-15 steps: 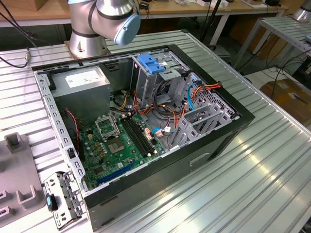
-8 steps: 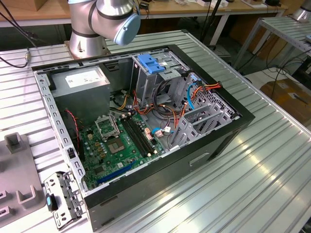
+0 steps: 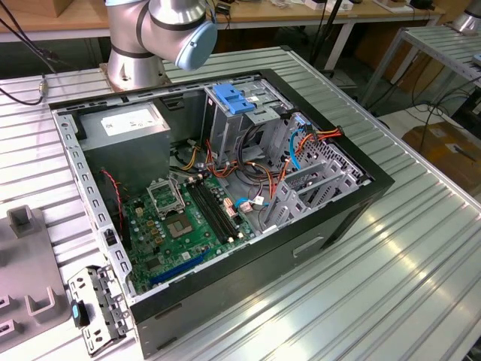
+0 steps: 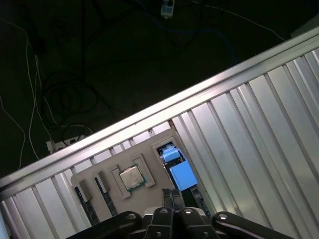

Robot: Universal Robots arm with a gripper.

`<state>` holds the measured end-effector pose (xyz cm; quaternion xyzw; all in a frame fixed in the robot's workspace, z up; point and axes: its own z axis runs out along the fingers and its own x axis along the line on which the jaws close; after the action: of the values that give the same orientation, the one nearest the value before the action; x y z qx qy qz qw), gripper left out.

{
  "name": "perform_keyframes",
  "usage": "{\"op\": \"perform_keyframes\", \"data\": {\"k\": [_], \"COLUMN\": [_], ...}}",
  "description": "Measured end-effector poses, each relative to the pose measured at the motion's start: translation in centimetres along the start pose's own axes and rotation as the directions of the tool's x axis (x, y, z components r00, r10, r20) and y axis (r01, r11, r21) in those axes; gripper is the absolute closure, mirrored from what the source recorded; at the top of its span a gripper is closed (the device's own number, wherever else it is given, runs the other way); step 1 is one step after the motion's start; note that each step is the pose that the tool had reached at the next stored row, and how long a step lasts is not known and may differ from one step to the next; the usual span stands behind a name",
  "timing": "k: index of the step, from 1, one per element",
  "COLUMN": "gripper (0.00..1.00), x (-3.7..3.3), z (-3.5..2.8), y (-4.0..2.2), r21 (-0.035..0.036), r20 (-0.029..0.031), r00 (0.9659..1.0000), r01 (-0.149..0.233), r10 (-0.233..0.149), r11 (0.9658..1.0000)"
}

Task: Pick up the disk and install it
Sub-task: 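Pick up the disk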

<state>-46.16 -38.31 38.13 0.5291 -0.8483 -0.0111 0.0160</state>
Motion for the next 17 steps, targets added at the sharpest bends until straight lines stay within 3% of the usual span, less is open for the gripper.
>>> {"op": "perform_keyframes", "data": {"k": [12, 14, 17], "gripper": [0.89, 0.89, 0.71], "x": [0.0, 0.0, -0.04], "z": [0.0, 0.05, 0.35], "y": [0.0, -0.01, 0.0], "r21": [0.0, 0.0031, 0.01], "r20": [0.0, 0.0014, 0.0035], "r00": [1.0, 1.0, 1.0], "r01": [0.0, 0.001, 0.009], "r10": [0.0, -0.001, -0.009], "r11": [1.0, 1.0, 0.9999]}}
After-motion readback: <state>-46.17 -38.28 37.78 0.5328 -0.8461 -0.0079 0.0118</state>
